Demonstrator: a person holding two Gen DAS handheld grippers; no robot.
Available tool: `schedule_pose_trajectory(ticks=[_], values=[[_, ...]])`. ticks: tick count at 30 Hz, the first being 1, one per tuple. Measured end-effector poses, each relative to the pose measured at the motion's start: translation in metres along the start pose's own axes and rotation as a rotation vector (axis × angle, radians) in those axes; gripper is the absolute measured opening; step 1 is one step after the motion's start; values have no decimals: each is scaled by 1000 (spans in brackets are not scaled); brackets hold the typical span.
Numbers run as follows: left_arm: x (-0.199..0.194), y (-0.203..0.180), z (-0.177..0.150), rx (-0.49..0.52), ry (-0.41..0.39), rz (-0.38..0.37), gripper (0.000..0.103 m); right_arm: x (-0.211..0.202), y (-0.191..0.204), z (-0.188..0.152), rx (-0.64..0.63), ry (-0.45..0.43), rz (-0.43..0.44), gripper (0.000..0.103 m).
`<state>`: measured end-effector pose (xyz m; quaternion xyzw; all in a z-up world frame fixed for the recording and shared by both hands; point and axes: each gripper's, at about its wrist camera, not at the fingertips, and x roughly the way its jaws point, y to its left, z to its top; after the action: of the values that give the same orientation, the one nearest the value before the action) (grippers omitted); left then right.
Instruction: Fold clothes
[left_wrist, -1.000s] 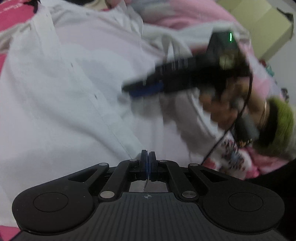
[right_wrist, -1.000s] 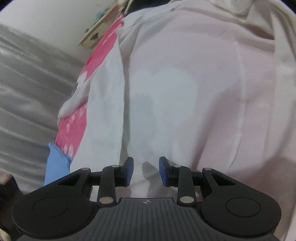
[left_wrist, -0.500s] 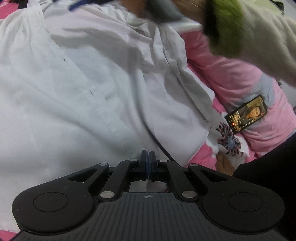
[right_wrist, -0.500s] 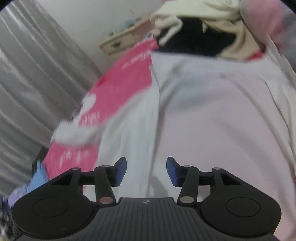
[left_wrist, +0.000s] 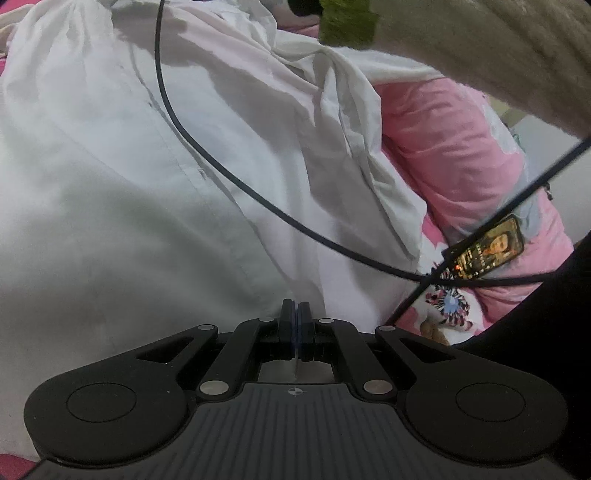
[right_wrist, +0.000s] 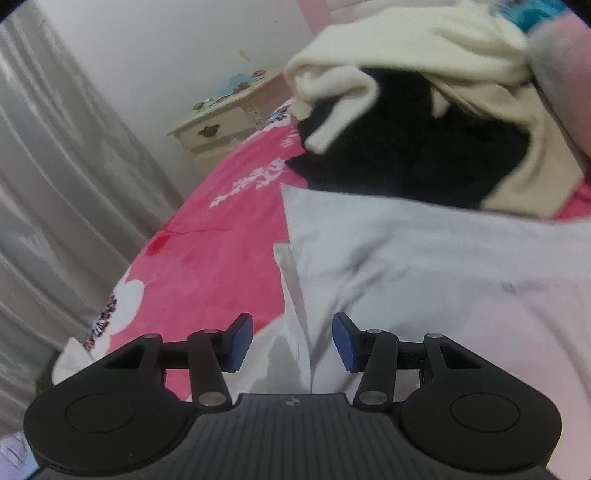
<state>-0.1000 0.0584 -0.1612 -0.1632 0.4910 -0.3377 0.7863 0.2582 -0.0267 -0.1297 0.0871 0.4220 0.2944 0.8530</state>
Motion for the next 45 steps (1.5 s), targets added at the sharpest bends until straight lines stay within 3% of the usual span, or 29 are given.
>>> schedule_pose_trajectory(ticks=[3, 5, 7, 10, 13, 17, 23, 28, 31, 33, 35, 38, 42, 45], values=[[-1, 0, -1, -10, -5, -14, 0, 16, 9, 8, -63, 21, -17, 43], [0, -1, -1, -8, -9, -21, 0, 23, 13, 10, -92, 54, -24, 18], [0, -1, -1, -8, -10, -26, 0, 23, 15, 10, -110, 59, -33, 2], [-6, 1, -1, -23, -21, -43, 0, 3, 14, 12, -111, 4, -10, 1], [-17, 6, 1, -62, -47, -80, 0, -37, -6, 15, -34, -108, 22, 1], [-25, 14, 3, -125, -60, -122, 0, -77, -48, 6, 57, -171, -16, 1], [-22, 16, 4, -144, -36, -122, 0, -72, -100, -19, 180, -125, -105, 1], [-20, 19, 1, -154, -13, -96, 0, -56, -111, -22, 213, -97, -125, 2], [-19, 21, -2, -163, -7, -78, 0, -43, -115, -22, 238, -56, -163, 9], [-25, 23, -4, -168, -23, -72, 0, -54, -117, -23, 277, -75, -135, 13], [-31, 24, -5, -179, -43, -71, 0, -71, -119, -23, 305, -98, -95, 27], [-38, 26, -6, -197, -72, -71, 0, -111, -118, -24, 287, -92, -35, 28], [-44, 26, -6, -228, -103, -86, 0, -155, -115, -37, 269, 14, 47, 28], [-47, 26, -7, -250, -120, -118, 0, -156, -110, -62, 311, 136, 82, 28]])
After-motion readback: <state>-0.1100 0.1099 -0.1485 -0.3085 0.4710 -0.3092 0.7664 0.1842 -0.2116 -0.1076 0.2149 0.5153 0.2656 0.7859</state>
